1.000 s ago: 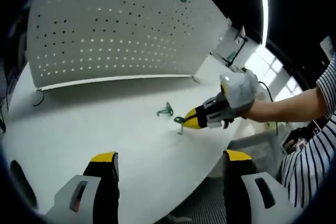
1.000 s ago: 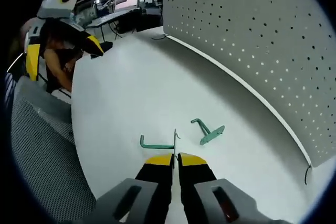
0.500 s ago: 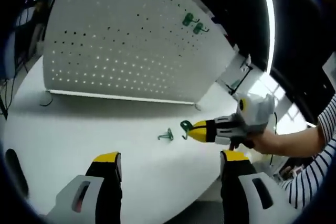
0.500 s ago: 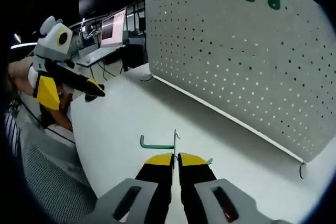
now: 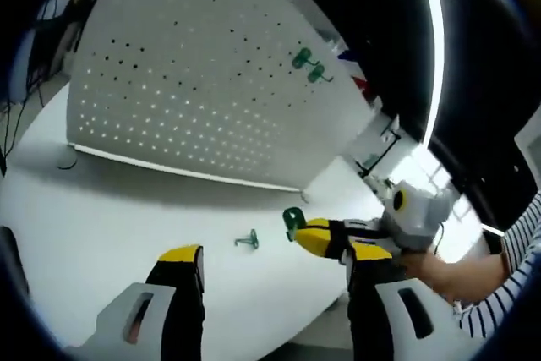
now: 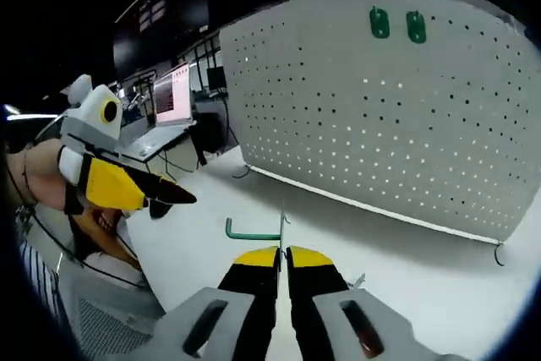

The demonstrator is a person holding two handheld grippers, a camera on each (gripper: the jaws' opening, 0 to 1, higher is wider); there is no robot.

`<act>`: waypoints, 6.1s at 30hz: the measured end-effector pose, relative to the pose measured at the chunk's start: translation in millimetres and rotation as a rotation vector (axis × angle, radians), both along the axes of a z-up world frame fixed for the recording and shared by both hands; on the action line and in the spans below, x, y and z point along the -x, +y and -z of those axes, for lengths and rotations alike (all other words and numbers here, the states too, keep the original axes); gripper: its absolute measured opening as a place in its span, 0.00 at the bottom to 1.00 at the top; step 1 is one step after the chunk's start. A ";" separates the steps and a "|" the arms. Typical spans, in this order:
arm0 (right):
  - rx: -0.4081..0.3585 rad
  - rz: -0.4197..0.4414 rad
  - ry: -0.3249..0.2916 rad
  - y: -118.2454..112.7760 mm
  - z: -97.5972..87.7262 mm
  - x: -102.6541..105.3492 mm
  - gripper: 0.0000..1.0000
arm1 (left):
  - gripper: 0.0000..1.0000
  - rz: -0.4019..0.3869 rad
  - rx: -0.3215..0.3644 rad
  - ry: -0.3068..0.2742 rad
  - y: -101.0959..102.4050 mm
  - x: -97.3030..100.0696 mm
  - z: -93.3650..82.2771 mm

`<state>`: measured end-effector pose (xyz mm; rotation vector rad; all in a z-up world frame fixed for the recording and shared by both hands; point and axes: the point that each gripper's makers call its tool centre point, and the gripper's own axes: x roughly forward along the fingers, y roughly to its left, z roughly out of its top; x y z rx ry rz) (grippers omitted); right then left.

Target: Insert the hook assembly into the mounting plate slot until the hook locks in place.

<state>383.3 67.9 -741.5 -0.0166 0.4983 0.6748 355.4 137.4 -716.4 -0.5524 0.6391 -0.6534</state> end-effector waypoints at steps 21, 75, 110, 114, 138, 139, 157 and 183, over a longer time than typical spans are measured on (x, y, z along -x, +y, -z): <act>-0.110 0.007 -0.026 24.0 -32.6 22.0 0.00 | 0.45 -0.017 0.154 0.000 -19.8 2.4 -21.0; -0.115 -0.030 -0.130 48.2 -57.5 29.4 0.01 | 0.03 -0.072 0.364 0.071 -15.8 2.4 -39.5; -0.021 0.035 -0.042 12.7 -33.1 43.2 0.28 | 0.02 -0.078 0.179 -0.007 -12.4 2.2 -37.3; 0.053 0.059 -0.061 -3.4 -26.3 49.3 0.32 | 0.02 -0.082 0.147 -0.022 -12.1 2.1 -36.6; 0.190 0.206 0.037 -95.1 12.5 91.2 0.49 | 0.02 -0.055 -0.092 -0.156 -0.7 -2.7 -35.8; 0.193 0.208 0.039 -96.6 13.2 92.3 0.51 | 0.02 -0.060 -0.093 -0.159 -0.6 -2.7 -35.9; 0.217 0.196 0.084 -127.1 17.7 104.4 0.54 | 0.02 -0.206 -0.260 -0.279 8.5 1.6 -50.6; 0.222 0.148 0.170 -140.6 36.0 123.5 0.53 | 0.02 -0.412 -0.370 -0.472 1.8 -41.0 -87.9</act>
